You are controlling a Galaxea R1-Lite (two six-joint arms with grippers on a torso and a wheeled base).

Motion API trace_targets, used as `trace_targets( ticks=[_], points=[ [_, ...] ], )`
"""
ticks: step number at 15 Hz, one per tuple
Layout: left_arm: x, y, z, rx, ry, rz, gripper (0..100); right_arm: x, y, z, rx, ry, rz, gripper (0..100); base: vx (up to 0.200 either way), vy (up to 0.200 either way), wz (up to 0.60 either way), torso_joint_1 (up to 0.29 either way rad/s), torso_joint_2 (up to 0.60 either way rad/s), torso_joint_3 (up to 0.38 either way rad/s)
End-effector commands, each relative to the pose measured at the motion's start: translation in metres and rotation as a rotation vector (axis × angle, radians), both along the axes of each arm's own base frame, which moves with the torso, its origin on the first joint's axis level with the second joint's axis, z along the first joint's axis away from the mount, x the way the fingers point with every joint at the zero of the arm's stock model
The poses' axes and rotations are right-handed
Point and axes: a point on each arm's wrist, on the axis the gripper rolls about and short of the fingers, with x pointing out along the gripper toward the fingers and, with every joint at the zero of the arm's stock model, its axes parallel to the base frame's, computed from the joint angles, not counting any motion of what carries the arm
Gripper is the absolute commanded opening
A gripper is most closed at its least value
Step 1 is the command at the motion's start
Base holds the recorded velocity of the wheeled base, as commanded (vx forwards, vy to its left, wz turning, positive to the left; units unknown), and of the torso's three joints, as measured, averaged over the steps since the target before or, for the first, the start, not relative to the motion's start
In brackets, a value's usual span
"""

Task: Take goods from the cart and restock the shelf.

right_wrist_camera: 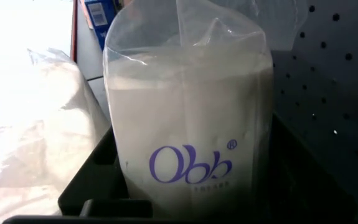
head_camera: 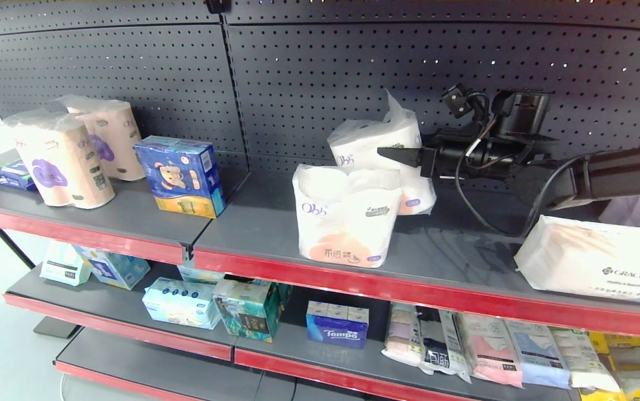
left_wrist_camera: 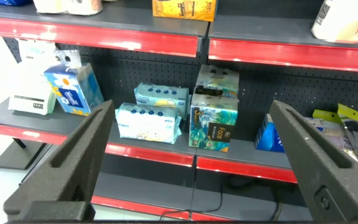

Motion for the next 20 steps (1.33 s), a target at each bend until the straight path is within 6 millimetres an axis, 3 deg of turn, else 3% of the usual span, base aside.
trace_targets(
  ticks=[1,13,17,20],
  points=[
    [0.000,0.000,0.000,0.000,0.001,0.001,100,0.008,0.003,-0.009,-0.004,0.008,0.019,0,0.000,0.000,0.00,0.000,0.00,0.000],
    [0.000,0.000,0.000,0.000,0.001,0.001,100,0.025,0.017,-0.017,0.005,-0.001,0.090,0,0.000,0.000,0.00,0.000,0.00,0.000],
    [0.000,0.000,0.000,0.000,0.001,0.001,100,0.030,0.006,-0.025,-0.010,0.001,0.069,0,0.000,0.000,0.00,0.000,0.00,0.000],
    [0.000,0.000,0.000,0.000,0.001,0.001,100,0.034,-0.017,-0.034,-0.060,0.019,0.044,0,0.000,0.000,0.00,0.000,0.00,0.000]
  ],
)
